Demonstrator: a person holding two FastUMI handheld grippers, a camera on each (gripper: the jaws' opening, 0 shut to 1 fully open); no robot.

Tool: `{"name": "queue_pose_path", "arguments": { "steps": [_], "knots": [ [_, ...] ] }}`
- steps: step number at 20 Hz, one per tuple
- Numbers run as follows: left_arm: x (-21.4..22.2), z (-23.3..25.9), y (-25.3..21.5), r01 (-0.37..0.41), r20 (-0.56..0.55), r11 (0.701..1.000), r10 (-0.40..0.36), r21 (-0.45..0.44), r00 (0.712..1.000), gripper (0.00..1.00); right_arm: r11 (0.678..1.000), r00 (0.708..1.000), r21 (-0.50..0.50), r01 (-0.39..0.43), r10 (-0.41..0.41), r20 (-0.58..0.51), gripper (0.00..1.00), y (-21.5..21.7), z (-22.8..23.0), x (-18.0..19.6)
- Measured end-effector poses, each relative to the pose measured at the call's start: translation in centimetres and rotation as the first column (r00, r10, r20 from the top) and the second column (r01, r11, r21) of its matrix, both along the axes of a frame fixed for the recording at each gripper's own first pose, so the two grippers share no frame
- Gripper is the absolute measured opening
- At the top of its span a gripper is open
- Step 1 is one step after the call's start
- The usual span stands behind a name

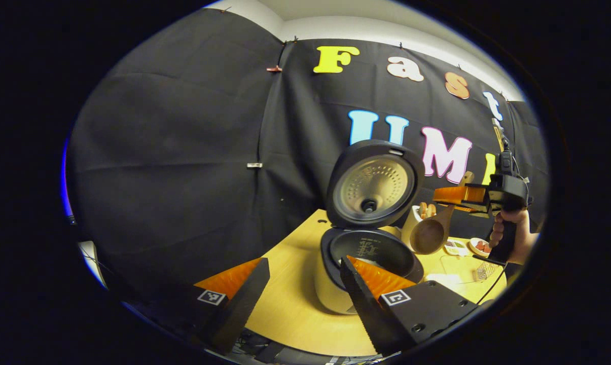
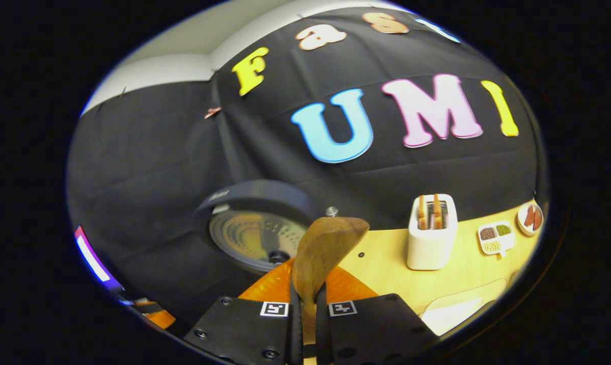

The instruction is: Close the left gripper, press the button to open the rice cooker; take a wooden spoon from the chopstick holder with the right hand, scoop a spoonful of rice and pour it into the rice cooker, then put the wooden spoon back into the chopstick holder.

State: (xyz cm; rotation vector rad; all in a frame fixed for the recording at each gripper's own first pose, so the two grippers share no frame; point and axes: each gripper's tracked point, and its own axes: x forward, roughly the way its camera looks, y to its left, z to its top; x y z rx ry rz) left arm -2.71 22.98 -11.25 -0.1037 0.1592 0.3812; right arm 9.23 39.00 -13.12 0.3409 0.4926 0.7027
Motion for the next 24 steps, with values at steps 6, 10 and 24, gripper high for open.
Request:
{"name": "queue_pose_path", "arguments": {
  "steps": [6, 10, 24],
  "knots": [
    [4.2, 0.9, -5.3, 0.11, 0.004, 0.994, -0.11, -0.015, 0.994, 0.96, 0.965, 0.965, 0.038, 0.259, -0.26, 0.037, 0.14, -14.6, 3.8, 5.4],
    [7.5, 1.9, -9.6, 0.142, 0.021, 0.989, -0.142, -0.026, 0.99, 0.92, 0.909, 0.908, 0.011, 0.418, -0.418, 0.027, 0.14, -24.7, 3.2, 8.5],
    [11.4, 3.0, -18.9, 0.044, 0.001, 0.998, -0.044, -0.034, 0.999, 0.95, 0.734, 0.746, -0.177, 0.655, -0.666, -0.004, 0.14, -46.5, -7.2, 15.8]
  ]
}}
